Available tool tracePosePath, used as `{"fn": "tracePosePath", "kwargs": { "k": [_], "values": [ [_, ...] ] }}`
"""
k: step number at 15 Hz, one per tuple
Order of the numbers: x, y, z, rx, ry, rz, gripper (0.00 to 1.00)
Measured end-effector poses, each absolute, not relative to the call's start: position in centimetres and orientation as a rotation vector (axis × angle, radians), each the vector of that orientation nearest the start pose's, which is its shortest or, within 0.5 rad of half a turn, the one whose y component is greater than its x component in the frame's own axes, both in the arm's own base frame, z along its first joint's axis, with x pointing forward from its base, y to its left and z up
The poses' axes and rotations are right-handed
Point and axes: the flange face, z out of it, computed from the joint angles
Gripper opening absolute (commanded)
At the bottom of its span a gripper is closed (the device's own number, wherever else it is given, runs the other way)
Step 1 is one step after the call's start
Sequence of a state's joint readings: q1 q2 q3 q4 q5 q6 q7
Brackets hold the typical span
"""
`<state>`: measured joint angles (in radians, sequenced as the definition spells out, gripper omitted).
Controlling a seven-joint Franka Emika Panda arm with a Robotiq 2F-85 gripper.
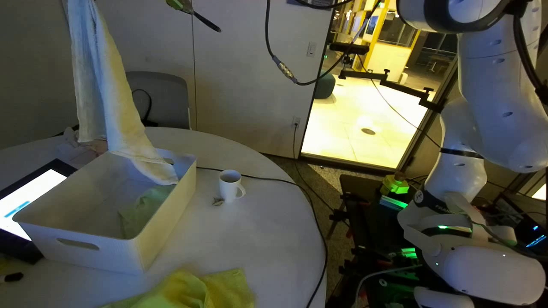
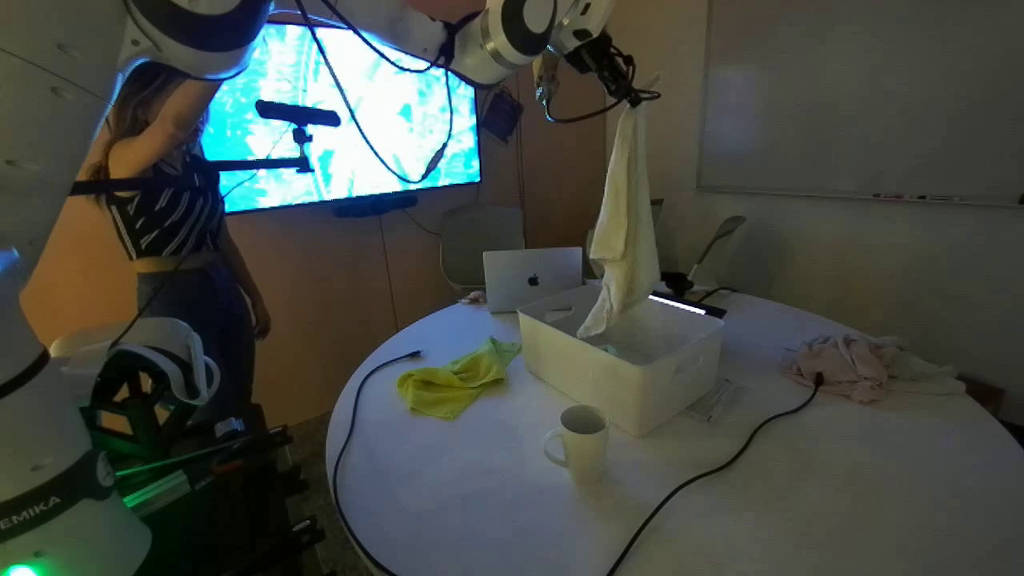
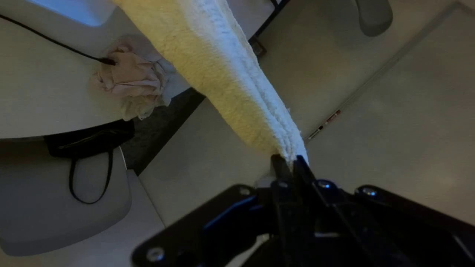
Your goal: Put all the towels in the white basket and the objects into the mug
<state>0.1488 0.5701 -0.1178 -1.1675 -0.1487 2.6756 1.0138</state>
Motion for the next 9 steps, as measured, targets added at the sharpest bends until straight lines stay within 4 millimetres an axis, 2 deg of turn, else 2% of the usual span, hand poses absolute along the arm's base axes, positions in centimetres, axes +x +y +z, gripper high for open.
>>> {"fn": "tracePosePath", "kwargs": {
  "k": [1, 2, 4, 9],
  "values": [
    [77.1, 5.9, 58.1, -2.315, 1.039, -1.247, 0.02],
    [77.3, 6.1, 58.1, -2.309, 1.042, -1.253, 0.27],
    [77.9, 6.3, 57.3, -2.351, 1.054, -1.228, 0.40],
    [78.7, 6.4, 54.1, -2.555, 1.090, -1.098, 0.78]
  ]
}}
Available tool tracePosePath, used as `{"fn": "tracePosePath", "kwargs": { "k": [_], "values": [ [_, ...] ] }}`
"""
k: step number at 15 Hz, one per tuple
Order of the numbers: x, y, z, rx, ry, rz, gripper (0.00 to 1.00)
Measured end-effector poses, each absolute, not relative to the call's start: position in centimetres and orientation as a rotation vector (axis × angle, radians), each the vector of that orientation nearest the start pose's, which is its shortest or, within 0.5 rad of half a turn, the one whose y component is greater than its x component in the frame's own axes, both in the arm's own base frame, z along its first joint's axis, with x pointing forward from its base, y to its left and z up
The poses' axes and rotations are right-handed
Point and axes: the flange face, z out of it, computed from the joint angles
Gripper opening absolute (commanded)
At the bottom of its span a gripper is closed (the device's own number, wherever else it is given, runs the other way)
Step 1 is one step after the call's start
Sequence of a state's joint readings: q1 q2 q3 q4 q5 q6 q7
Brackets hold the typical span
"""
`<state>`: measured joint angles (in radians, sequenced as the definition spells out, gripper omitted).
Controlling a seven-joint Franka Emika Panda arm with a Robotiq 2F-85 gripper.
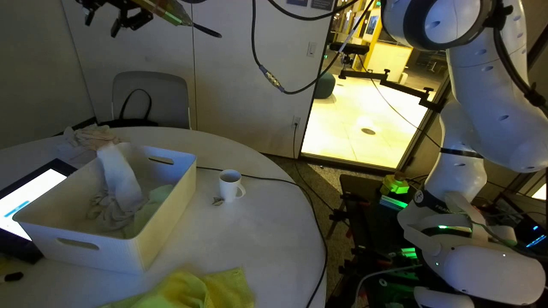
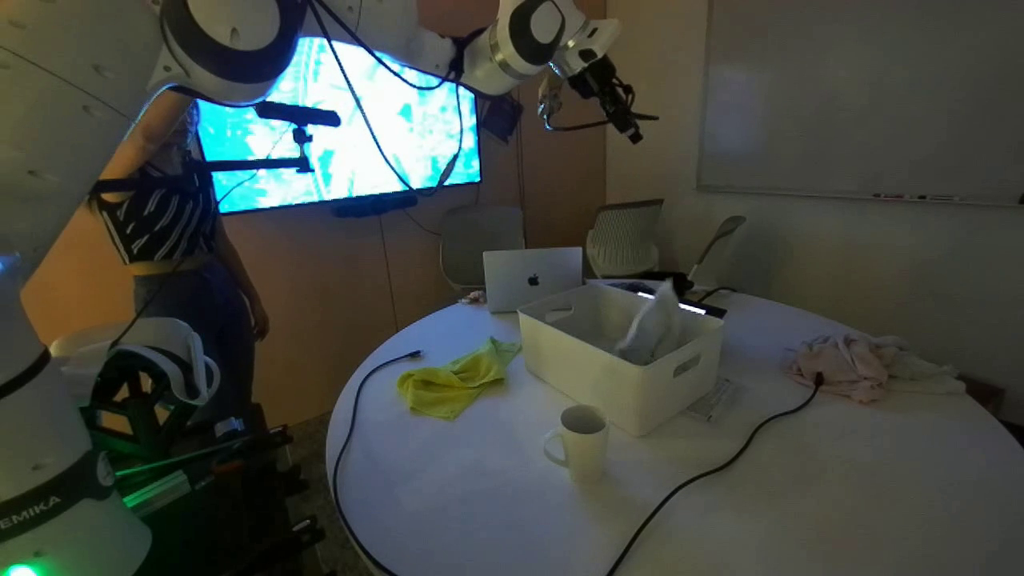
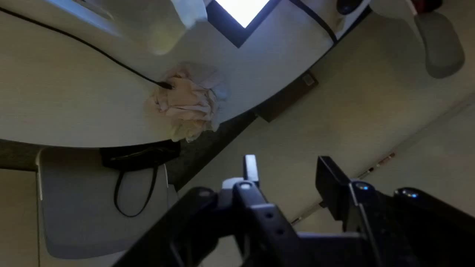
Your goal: Put all the towels in the white basket and the objects into the mug
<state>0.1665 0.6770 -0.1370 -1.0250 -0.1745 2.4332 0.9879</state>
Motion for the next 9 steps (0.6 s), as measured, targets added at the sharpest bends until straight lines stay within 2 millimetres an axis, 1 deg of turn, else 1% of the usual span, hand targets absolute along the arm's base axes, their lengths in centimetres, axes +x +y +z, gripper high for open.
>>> {"fn": "tracePosePath", "kwargs": {
  "k": [1, 3, 6, 9],
  "values": [
    [78.8, 6.3, 53.6, -2.591, 1.091, -1.071, 0.87],
    [78.6, 6.0, 52.7, -2.668, 1.087, -1.010, 0.99],
    [78.2, 5.6, 50.8, -2.815, 1.037, -0.886, 1.00],
    [77.5, 5.1, 47.8, -2.949, 0.984, -0.741, 1.00]
  ]
}}
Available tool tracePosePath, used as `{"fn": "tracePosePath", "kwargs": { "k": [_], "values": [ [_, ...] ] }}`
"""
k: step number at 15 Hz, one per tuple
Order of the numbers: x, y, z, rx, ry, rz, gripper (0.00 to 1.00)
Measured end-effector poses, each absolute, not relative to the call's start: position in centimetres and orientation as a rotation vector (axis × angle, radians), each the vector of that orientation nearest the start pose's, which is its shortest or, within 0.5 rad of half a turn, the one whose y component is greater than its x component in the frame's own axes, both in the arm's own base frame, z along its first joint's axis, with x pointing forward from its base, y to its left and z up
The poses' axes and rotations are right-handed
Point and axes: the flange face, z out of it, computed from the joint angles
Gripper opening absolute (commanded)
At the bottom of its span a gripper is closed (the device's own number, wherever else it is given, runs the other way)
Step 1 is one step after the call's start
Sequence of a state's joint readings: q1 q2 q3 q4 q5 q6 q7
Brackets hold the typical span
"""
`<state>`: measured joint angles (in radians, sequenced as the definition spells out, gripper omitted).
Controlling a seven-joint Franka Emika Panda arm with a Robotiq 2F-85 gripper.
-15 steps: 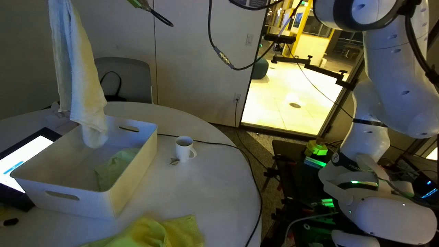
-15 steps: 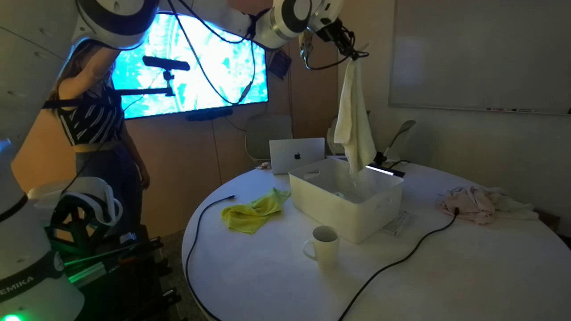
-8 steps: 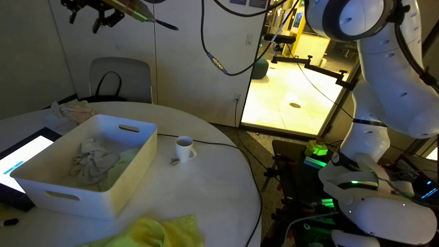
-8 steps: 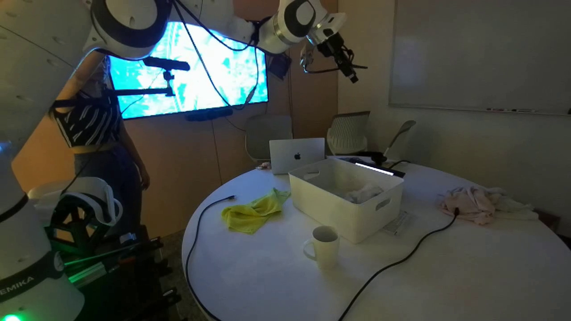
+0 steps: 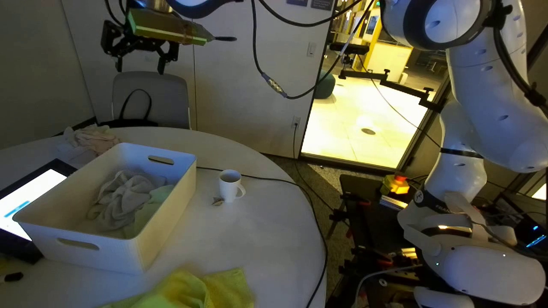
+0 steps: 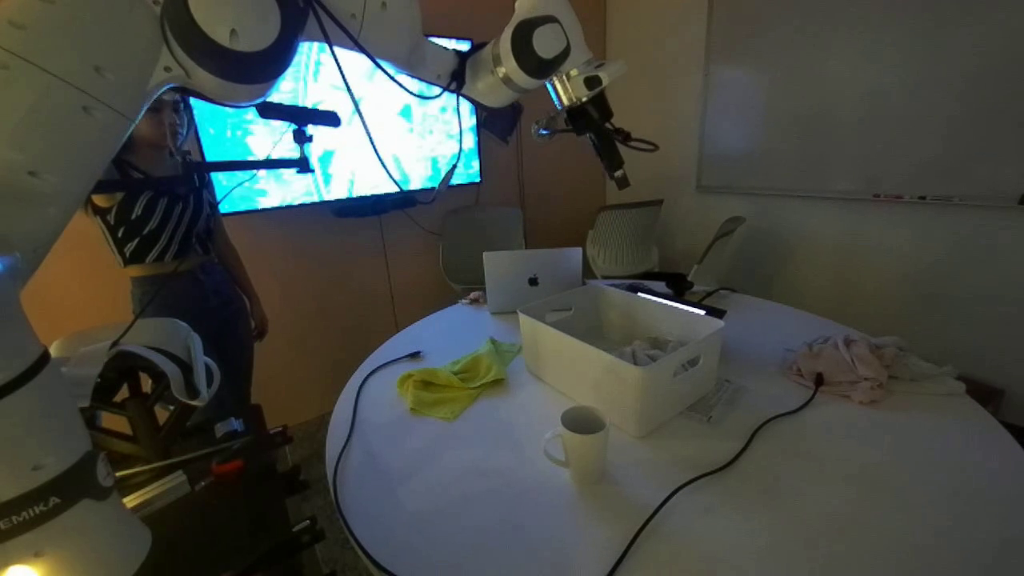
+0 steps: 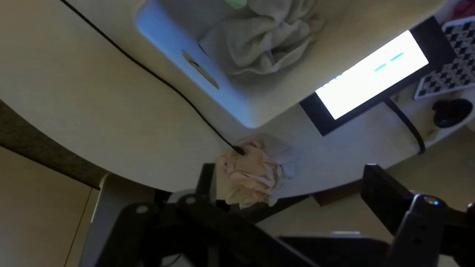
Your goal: Put all the towels in the white basket and the objects into the mug
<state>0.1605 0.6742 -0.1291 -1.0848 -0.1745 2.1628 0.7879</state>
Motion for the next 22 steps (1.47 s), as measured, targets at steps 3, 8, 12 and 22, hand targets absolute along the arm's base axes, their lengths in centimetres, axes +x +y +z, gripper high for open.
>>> {"fn": "tracePosePath", "kwargs": {
  "k": [3, 8, 12, 22],
  "values": [
    [76.4, 4.4, 44.0, -3.044, 0.943, -0.599, 1.00],
    [72.8, 3.5, 38.7, -3.144, 0.894, -0.377, 1.00],
    [69.2, 2.4, 34.5, -3.178, 0.878, -0.215, 1.00],
    [62.2, -1.0, 24.0, -3.085, 0.979, 0.027, 1.00]
  ]
}}
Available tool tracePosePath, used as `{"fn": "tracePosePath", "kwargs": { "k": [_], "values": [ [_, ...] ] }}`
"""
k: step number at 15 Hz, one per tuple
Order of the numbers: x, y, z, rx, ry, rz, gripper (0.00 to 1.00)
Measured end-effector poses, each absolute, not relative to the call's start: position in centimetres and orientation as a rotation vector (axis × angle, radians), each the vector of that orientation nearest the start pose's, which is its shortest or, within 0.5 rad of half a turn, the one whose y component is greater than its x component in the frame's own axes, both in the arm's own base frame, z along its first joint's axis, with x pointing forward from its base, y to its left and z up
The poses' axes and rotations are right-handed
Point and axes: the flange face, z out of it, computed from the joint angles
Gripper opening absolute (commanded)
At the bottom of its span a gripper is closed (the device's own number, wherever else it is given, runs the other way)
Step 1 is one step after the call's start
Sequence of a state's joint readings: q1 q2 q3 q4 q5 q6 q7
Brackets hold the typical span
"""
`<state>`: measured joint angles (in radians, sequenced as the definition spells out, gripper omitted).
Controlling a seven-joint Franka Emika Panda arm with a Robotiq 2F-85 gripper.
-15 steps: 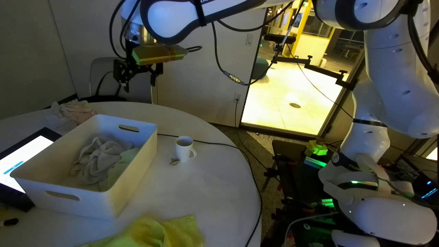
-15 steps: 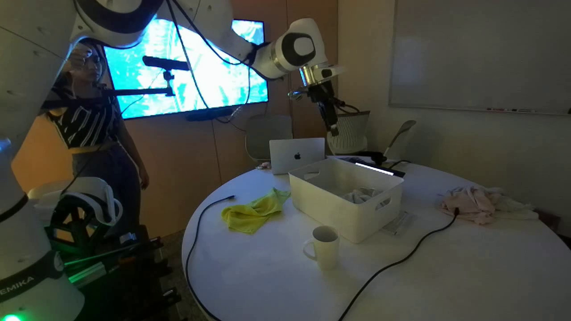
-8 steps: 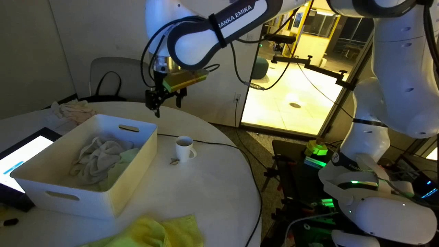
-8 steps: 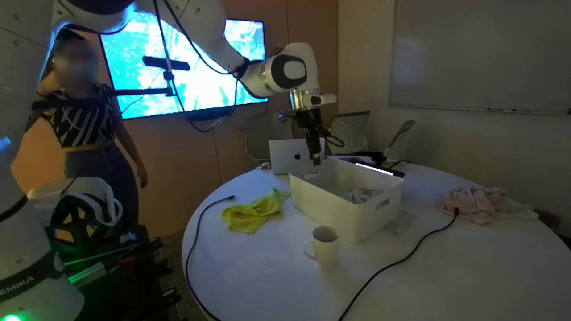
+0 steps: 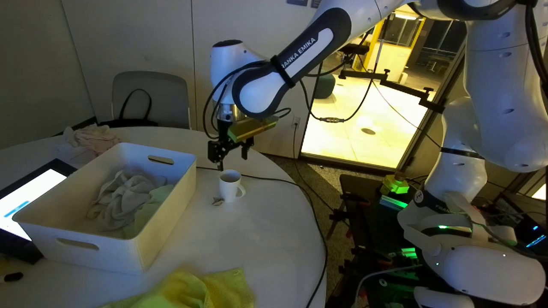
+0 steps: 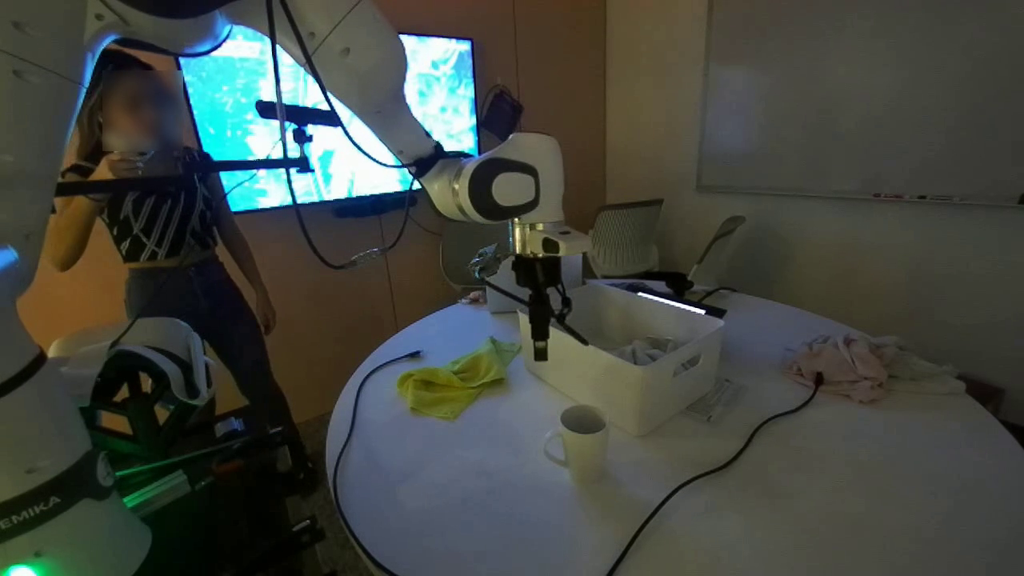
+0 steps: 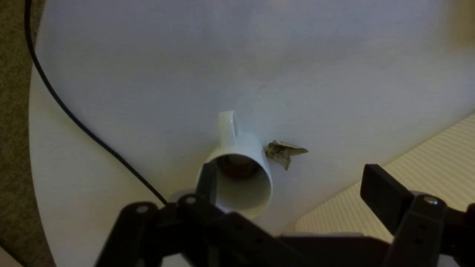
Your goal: Put all the towels in the white basket and the objects into the mug
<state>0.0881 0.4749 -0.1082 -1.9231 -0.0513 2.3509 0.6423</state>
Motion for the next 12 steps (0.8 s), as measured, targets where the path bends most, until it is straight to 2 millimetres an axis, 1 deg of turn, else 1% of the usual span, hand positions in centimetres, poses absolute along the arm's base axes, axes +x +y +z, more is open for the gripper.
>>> {"fn": "tracePosePath", "kwargs": {
  "k": [3, 6, 9, 12],
  "values": [
    [61.6, -1.0, 22.4, -3.004, 1.043, 0.052, 1.00],
    [61.7, 0.0, 21.2, -2.910, 1.120, 0.067, 1.00],
    [62.1, 1.2, 19.7, -2.792, 1.275, 0.053, 1.00],
    [62.5, 1.6, 17.7, -2.651, 1.466, 0.036, 1.00]
  ]
}}
